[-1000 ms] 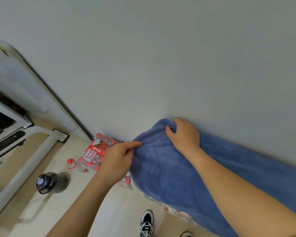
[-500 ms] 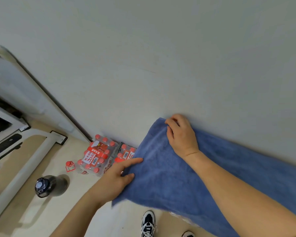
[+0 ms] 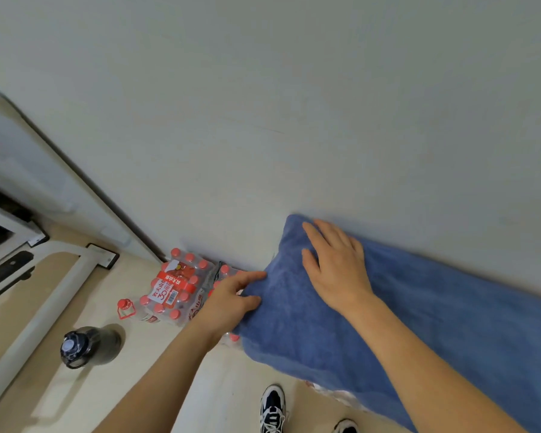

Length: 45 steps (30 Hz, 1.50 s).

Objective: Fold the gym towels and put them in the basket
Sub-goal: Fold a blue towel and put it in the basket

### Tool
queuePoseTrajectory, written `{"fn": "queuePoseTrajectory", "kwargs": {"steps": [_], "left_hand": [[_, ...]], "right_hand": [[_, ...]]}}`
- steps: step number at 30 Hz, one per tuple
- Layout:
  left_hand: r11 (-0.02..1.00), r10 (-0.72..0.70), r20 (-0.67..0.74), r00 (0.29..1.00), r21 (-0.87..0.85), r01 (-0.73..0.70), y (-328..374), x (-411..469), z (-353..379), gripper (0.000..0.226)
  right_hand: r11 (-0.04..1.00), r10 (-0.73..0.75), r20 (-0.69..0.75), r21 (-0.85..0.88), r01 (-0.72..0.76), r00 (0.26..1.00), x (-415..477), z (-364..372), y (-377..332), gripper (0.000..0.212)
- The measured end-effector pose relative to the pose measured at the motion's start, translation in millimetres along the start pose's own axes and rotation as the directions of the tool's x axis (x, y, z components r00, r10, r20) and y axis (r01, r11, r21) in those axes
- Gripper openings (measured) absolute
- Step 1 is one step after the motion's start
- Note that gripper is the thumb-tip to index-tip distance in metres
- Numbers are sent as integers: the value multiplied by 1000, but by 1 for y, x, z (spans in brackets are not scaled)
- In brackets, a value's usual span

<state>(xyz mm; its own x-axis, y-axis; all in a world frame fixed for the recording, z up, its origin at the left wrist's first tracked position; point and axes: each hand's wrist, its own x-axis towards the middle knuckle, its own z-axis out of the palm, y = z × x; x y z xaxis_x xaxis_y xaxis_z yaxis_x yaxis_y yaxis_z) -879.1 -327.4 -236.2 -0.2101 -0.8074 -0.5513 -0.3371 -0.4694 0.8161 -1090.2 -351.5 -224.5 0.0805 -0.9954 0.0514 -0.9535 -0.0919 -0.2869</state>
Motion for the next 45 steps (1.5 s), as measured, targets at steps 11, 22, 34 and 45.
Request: {"fn": "queuePoseTrajectory", "kwargs": {"steps": [11, 22, 34, 45], "left_hand": [[496, 619, -140, 773, 833, -246, 4, -23, 80, 43], [196, 617, 226, 753, 883, -426, 35, -50, 206, 70], [29, 590, 549, 593, 719, -695, 22, -102, 394, 20], [-56, 594, 541, 595, 766, -640, 26, -108, 453, 47]], "right_hand": [[987, 148, 335, 16, -162, 930, -63, -20, 21, 59], [784, 605, 11, 165, -598, 796, -232, -86, 147, 58], [392, 840, 162, 478, -786, 517, -357, -96, 268, 70], [428, 733, 131, 674, -602, 668, -360, -103, 286, 21]]}}
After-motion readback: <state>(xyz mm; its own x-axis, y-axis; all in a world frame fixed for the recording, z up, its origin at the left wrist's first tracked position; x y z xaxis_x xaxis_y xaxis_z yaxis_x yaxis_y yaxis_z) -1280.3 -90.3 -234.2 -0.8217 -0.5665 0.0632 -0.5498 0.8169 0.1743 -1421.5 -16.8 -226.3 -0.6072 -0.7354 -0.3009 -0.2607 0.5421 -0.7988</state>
